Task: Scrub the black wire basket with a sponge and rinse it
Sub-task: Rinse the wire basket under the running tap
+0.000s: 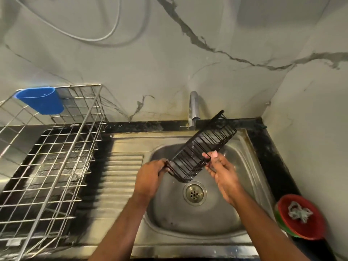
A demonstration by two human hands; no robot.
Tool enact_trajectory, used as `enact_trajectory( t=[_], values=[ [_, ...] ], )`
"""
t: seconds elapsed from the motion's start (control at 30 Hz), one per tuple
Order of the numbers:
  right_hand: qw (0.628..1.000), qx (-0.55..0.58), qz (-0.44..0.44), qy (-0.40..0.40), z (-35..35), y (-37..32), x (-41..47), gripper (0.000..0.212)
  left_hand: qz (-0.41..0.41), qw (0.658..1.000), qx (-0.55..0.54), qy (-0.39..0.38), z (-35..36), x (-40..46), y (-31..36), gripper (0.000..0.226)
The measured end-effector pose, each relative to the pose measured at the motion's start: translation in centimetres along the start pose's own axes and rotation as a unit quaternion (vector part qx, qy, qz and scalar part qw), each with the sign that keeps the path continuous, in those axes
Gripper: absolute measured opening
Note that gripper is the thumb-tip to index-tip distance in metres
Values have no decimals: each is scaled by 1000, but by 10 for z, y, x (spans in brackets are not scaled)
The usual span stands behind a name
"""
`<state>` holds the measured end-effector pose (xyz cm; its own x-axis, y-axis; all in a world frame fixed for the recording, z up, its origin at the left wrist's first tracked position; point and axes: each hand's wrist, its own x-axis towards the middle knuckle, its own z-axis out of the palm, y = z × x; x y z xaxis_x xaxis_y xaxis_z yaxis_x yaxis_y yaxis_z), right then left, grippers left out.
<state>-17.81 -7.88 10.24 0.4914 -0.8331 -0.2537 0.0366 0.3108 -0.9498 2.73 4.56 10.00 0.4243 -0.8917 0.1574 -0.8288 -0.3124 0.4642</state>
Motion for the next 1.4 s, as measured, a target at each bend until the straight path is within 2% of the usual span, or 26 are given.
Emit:
enact_trajectory(
  t=[0.13,0.27,0.4,0.53,0.63,0.73,0.87,0.97,1.07,1.4],
  values=[
    [999,23,25,5,14,2,-3,51,33,999,23,-6,-11,-23,6,11],
    [998,16,50,27,21,11,-9,43,106,993,38,20,-17,-40,4,10],
    [997,22,62,38,25,15,-15,42,115,993,26,-30,-17,-51,3,36],
    [995,55,38,75,33,8,-23,46,145,989,-23,-34,-18,-63,13,20],
    [994,47,29,97,31,2,-26,51,130,988,-61,-53,-22,-66,27,19],
    [995,26,27,90,23,-3,-30,61,120,983,-127,-56,-28,-61,37,27],
    [998,15,25,61,14,-7,-39,73,136,959,-247,-29,-33,-56,54,15],
    [998,8,22,52,12,-9,-43,68,120,940,-319,-10,-33,-56,64,12],
    [998,9,15,61,8,-9,-48,64,101,930,-352,-23,-29,-60,69,11],
    [994,64,-9,93,-4,-7,-59,51,120,932,-341,-37,-21,-61,79,14]
  ],
)
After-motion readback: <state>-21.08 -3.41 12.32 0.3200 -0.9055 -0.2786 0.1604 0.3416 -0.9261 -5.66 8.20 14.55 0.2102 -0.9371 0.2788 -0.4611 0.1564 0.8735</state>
